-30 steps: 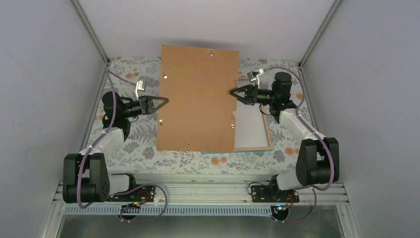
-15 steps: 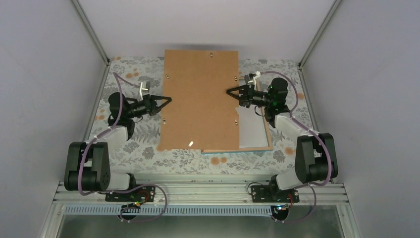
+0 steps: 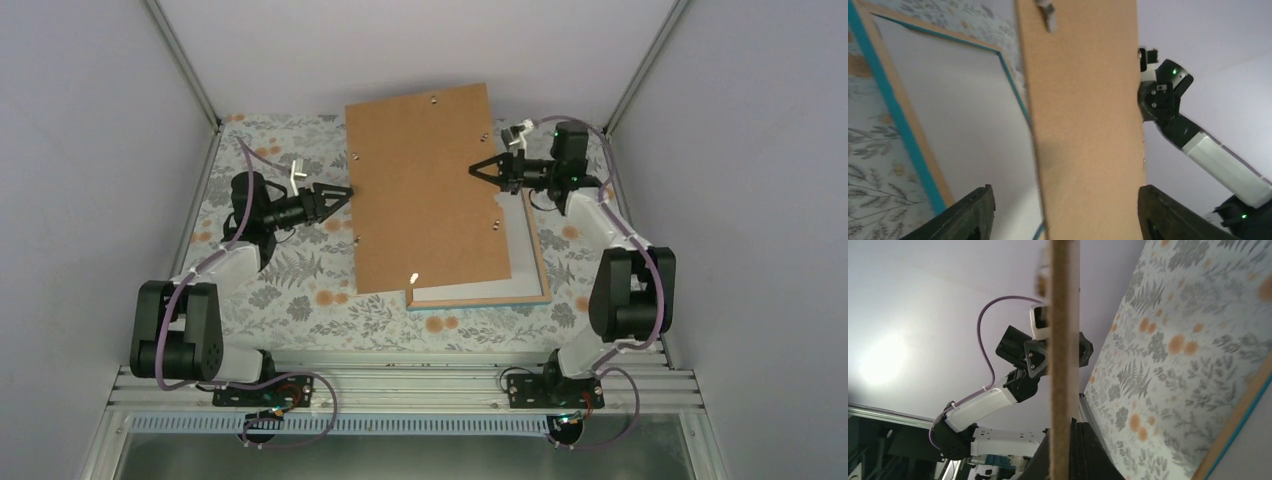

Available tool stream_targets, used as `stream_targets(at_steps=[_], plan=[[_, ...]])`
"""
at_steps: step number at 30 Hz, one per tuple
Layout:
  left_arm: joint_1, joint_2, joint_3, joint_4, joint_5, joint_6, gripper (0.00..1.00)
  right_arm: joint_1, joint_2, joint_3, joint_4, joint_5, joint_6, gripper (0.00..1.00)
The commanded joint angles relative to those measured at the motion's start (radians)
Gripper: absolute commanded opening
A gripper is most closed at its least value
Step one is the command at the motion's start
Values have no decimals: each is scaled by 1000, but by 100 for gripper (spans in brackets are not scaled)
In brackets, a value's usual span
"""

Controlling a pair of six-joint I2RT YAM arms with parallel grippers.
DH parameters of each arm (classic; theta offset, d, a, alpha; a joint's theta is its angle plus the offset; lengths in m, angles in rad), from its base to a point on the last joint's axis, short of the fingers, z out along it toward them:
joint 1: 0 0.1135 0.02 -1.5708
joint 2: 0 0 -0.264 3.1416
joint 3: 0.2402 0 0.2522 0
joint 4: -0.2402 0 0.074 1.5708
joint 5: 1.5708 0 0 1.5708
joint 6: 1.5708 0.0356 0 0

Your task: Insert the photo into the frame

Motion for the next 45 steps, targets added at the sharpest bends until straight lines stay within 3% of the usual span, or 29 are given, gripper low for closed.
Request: stream_targets(at_steps=[1,5,7,25,35,45], plan=[[-9,11,65,-219,-68,287,75,-96,111,177,-567,-151,-537,4],[-42,33,98,-333,-111,425,76,-167,255,385,-1077,-110,-1046,4],[-53,55,107,-343,-115,445,76,-189,309,433,-1216,-77,-1162,4],[-133,187,146,-347,-116,498,76,-317,426,442,-1375,41,-1301,4],[-136,193,138,-348,-115,498,76,-312,497,429,-1214,34,-1102,4],[-135,197,129,-352,-115,502,76,-298,617,504,-1194,85,-1099,4]])
